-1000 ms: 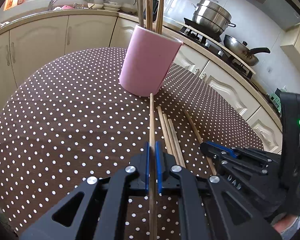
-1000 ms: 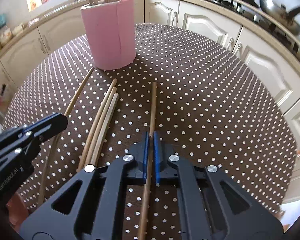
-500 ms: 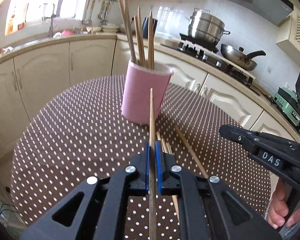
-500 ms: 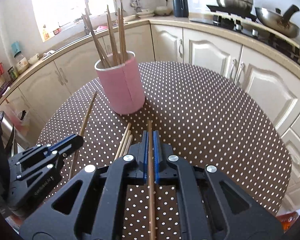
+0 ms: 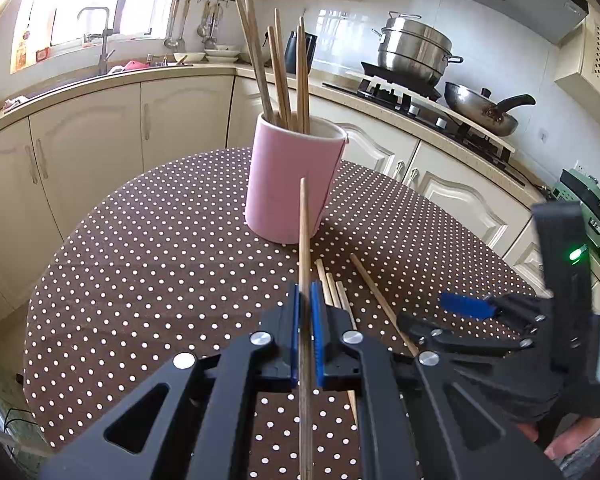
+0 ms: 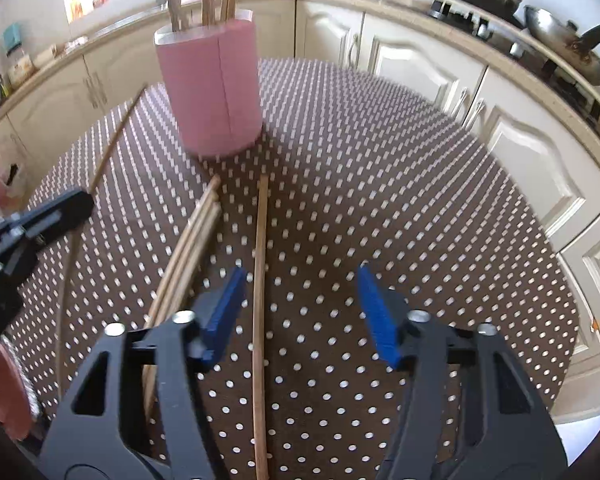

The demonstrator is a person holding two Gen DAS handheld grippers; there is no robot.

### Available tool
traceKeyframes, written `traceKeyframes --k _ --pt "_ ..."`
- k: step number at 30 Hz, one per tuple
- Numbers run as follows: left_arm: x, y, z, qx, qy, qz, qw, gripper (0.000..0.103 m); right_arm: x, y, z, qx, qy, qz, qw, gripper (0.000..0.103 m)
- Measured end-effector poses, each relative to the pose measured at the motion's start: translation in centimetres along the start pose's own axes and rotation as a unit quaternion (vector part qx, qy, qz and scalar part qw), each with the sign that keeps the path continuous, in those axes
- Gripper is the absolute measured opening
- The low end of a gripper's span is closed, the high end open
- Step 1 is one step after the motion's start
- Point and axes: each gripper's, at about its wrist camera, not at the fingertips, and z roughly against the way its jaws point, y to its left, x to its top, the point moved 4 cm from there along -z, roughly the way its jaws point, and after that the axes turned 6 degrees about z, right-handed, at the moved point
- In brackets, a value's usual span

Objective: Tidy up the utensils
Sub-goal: 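Lift both held chopsticks upright and carry them over the pink cup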

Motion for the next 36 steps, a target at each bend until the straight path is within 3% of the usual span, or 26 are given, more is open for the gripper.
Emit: traceKeyframes --k 5,7,10,15,19,25,36 --pt "-0.3 0.4 -0.7 -0.001 0.013 0.004 0.9999 0.007 0.0 0.9 -0.5 -0.013 0.009 0.026 1.0 0.043" --pt "-0.4 0.5 -1.2 -0.002 0.02 0.007 0.9998 0.007 0.2 1.7 -0.5 -0.002 0.01 0.04 0.999 0.023" --pt "-0.5 0.4 -1.4 -0.002 0.022 0.008 0.9997 0.007 0.4 2.6 -0.7 0.011 0.01 0.052 0.999 0.007" --pt "-0.4 0.5 -0.9 -0.003 0.014 0.008 0.9999 0.007 1.0 1.9 -1.1 0.025 0.016 0.01 1.0 0.006" --pt "0.2 0.5 -0.2 0.002 0.003 0.007 1.0 0.007 2.2 0.7 -0.3 0.037 -0.004 -0.004 0.999 0.006" --pt "1.2 0.7 0.5 0.004 -0.008 0.009 0.9999 0.007 4.1 0.0 3.3 0.042 -0.068 -0.02 0.997 0.006" --pt "5.2 -0.5 2.7 0.009 -0.06 0.0 0.9982 0.007 8.3 -1.8 9.3 0.039 -0.189 -0.051 0.98 0.006"
